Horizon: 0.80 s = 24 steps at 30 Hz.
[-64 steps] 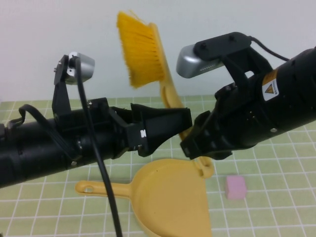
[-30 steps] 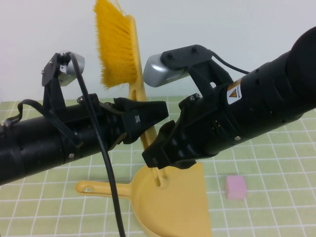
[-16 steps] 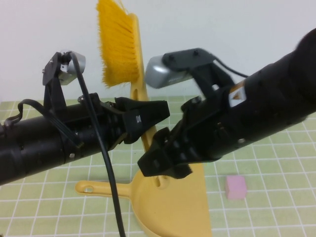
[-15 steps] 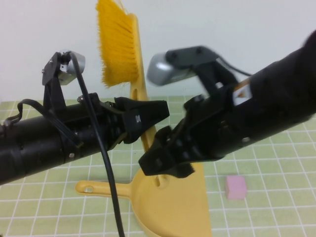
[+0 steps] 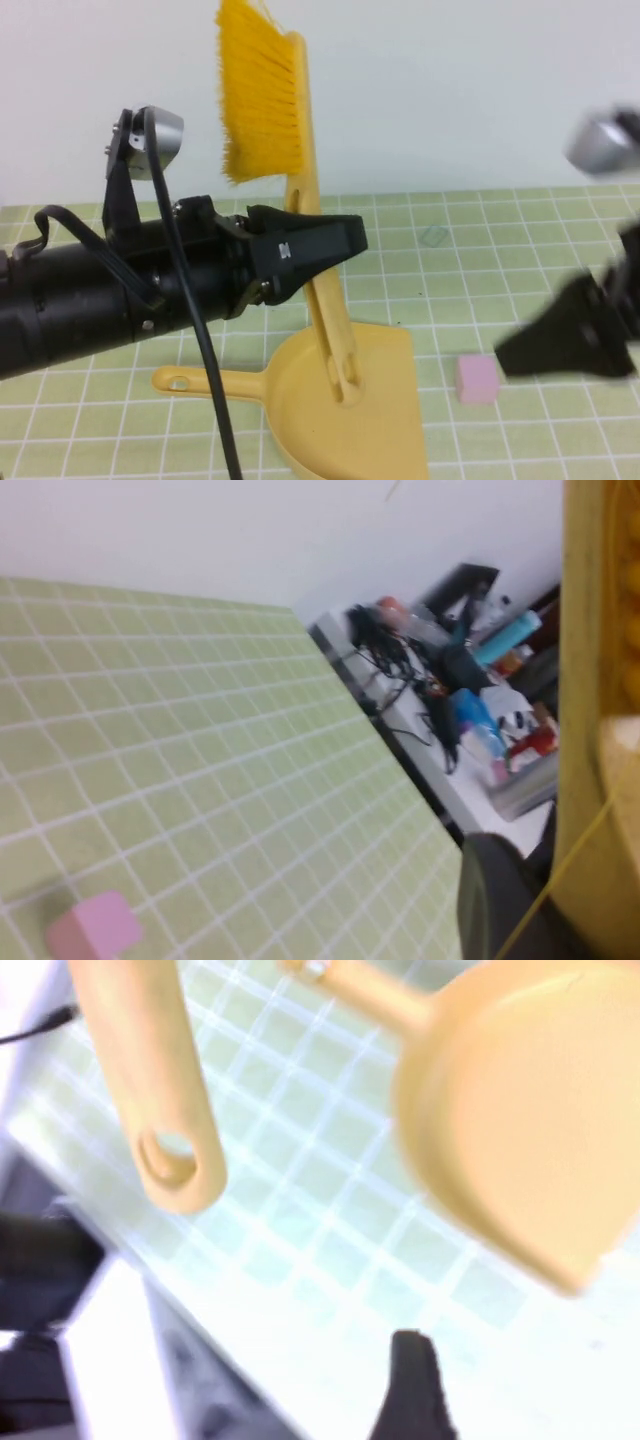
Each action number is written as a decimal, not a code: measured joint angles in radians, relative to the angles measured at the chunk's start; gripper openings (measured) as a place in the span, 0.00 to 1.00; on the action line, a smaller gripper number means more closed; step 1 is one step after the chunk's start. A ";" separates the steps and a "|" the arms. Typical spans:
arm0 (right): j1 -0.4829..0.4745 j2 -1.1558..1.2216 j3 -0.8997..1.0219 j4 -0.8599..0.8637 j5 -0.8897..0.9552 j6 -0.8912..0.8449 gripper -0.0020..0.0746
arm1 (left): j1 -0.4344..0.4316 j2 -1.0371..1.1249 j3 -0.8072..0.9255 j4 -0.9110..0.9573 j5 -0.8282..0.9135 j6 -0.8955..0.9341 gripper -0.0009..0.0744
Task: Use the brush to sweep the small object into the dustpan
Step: Hand over the broom
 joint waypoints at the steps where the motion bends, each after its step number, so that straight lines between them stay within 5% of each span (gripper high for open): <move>1: -0.025 -0.016 0.053 0.086 -0.011 -0.059 0.67 | 0.000 0.000 0.000 0.000 0.016 -0.005 0.21; 8: -0.114 -0.051 0.358 0.731 0.004 -0.581 0.67 | 0.000 -0.002 0.000 0.002 0.170 -0.060 0.21; 17: -0.112 0.061 0.449 0.960 0.261 -0.835 0.67 | -0.002 -0.002 0.000 0.004 0.266 -0.108 0.21; 24: -0.034 0.086 0.449 1.048 0.261 -0.880 0.67 | -0.002 -0.002 0.000 0.004 0.285 -0.108 0.21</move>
